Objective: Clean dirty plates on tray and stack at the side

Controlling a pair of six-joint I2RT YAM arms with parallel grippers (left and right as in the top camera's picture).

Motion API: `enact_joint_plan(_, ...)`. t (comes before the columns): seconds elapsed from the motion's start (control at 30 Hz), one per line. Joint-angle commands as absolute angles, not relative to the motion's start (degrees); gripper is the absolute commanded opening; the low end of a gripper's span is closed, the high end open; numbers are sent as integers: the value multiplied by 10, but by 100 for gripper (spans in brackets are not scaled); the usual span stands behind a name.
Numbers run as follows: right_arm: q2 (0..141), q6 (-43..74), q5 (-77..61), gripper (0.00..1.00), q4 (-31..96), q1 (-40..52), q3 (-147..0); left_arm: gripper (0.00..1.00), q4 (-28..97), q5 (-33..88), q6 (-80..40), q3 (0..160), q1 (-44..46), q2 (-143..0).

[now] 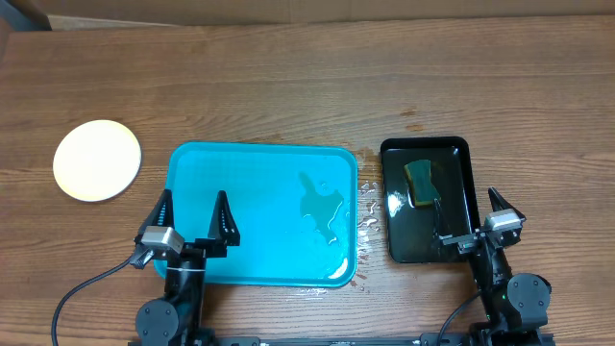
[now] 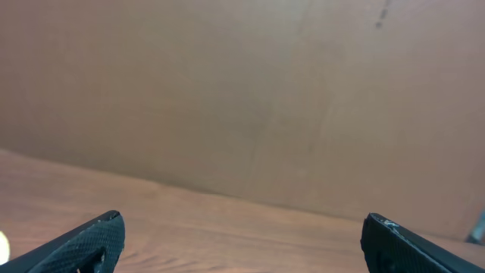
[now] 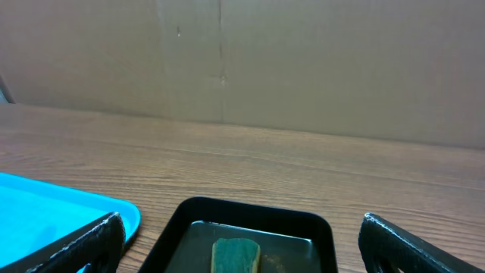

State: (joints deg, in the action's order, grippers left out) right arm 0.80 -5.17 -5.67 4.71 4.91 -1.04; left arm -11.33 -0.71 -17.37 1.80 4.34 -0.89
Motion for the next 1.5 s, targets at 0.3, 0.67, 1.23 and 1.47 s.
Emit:
enact_joint_plan(0.3,2,-56,-55,100,44,47,-4,100,45,16,-32,3,25,-2)
enact_joint_plan(0.67,2,-56,-55,100,44,47,-4,100,44,11,15,3,25,-2)
enact_joint_plan(1.23,2,-56,-55,100,44,47,-4,100,44,11,15,3,25,-2)
enact_joint_plan(1.47,2,-56,-55,100,44,47,-4,100,44,11,15,3,25,-2)
